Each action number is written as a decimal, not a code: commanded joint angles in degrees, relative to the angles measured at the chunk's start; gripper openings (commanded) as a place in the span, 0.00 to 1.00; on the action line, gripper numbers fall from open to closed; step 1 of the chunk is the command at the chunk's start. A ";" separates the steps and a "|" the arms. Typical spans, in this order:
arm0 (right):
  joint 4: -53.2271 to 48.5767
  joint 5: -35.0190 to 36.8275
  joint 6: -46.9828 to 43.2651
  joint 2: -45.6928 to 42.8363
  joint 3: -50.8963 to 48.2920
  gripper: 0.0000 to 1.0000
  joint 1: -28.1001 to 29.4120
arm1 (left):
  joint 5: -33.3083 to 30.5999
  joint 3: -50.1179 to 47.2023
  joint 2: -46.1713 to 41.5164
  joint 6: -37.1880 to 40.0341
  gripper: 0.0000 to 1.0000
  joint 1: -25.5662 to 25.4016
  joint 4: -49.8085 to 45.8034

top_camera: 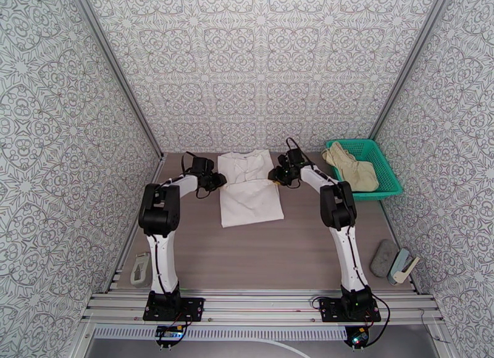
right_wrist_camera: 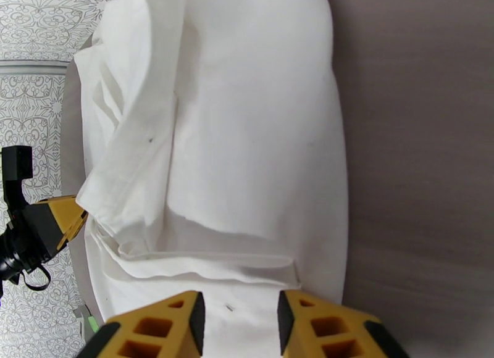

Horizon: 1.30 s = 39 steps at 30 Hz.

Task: Fold and stack the mixed laundry pile

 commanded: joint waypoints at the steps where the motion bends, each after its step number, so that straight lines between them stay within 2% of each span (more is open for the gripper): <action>1: -2.72 1.40 -1.60 -7.07 -0.87 0.41 -0.57 | -0.13 0.54 -6.45 0.29 0.39 0.25 -2.09; 7: 1.06 5.54 -1.18 -22.87 -20.85 0.47 -0.82 | -4.65 -12.07 -22.31 -1.65 0.54 -0.86 -3.95; 13: 3.46 4.67 0.82 -35.79 -42.92 0.51 -1.54 | -7.97 -30.34 -38.10 -6.28 0.58 -4.58 -5.16; 20: 7.04 -0.93 4.60 -42.12 -57.30 0.56 -1.54 | -6.99 -47.19 -49.67 -13.87 0.60 -7.28 -2.51; 24: 10.46 -2.91 6.85 -40.77 -60.63 0.56 -1.45 | -5.51 -52.74 -51.68 -16.93 0.62 -8.09 2.13; 31: 16.37 -7.21 11.19 -36.67 -60.76 0.55 1.17 | -4.54 -55.97 -48.58 -18.94 0.62 -9.19 6.93; 39: 19.91 -7.39 13.21 -33.81 -60.13 0.42 1.56 | -5.51 -56.46 -43.53 -21.65 0.64 -11.58 10.09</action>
